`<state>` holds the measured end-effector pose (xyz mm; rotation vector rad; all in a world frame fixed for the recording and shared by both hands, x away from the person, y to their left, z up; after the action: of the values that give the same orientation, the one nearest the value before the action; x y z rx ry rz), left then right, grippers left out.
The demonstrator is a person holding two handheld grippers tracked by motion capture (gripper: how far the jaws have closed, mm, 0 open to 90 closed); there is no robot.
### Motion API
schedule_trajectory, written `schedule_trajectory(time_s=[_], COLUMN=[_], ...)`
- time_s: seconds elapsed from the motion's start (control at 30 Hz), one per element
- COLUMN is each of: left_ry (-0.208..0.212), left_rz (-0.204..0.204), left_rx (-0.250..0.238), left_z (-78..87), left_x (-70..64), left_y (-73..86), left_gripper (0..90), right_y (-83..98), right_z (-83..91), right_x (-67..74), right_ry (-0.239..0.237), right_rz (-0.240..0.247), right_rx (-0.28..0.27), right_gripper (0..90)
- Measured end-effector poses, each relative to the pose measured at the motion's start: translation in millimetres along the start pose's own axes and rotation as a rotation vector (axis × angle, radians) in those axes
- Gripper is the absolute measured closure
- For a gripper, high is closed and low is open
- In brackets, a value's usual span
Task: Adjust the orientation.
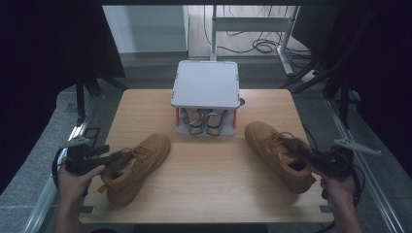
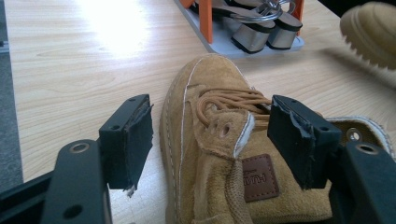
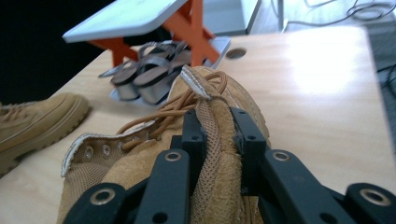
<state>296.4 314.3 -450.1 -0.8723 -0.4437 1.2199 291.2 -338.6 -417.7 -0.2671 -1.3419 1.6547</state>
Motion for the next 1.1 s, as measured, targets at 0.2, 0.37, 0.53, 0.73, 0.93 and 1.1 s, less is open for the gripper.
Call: schedule_trajectory(time_s=[0.2, 0.37, 0.53, 0.73, 0.93, 1.1], left_ry=[0.0, -0.002, -0.003, -0.007, -0.009, -0.014], left_rz=[-0.005, -0.005, -0.008, -0.013, -0.024, -0.027], left_rx=[0.011, 0.016, 0.019, 0.025, 0.024, 0.023], left_z=[-3.2, -4.0, -4.1, -5.9, -4.2, -1.3], left_x=[-0.7, -0.2, -0.7, -3.1, -4.9, -2.4], left_y=[1.0, 1.6, 2.1, 2.3, 2.4, 3.5], left_gripper=[31.3, 31.3, 31.4, 31.4, 31.4, 31.5], right_y=[18.8, 27.1, 36.2, 38.6, 26.8, 20.5], right_z=[-3.9, -10.0, -15.9, -9.0, -11.8, -19.9], right_x=[14.2, 20.1, 13.0, 8.6, 17.4, 19.3], right_ry=[-0.036, -0.065, -0.02, 0.017, 0.015, -0.002], right_rz=[-0.012, -0.025, -0.026, 0.065, 0.157, 0.189], right_rx=[0.033, 0.056, 0.082, 0.09, 0.115, 0.133], right_gripper=[77.6, 77.5, 75.0, 65.2, 56.5, 47.9])
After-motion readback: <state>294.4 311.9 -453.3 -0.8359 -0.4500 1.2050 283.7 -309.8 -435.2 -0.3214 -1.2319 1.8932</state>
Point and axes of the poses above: each handheld gripper's, and its own axes: z roughly backward along the jaws, y roughly out of its underside, x roughly to its left, the point moved 3 cm from there along -z, roughly forward along the jaws, and after that the axes turned 11 degrees about -y, right-handed, at the moved point
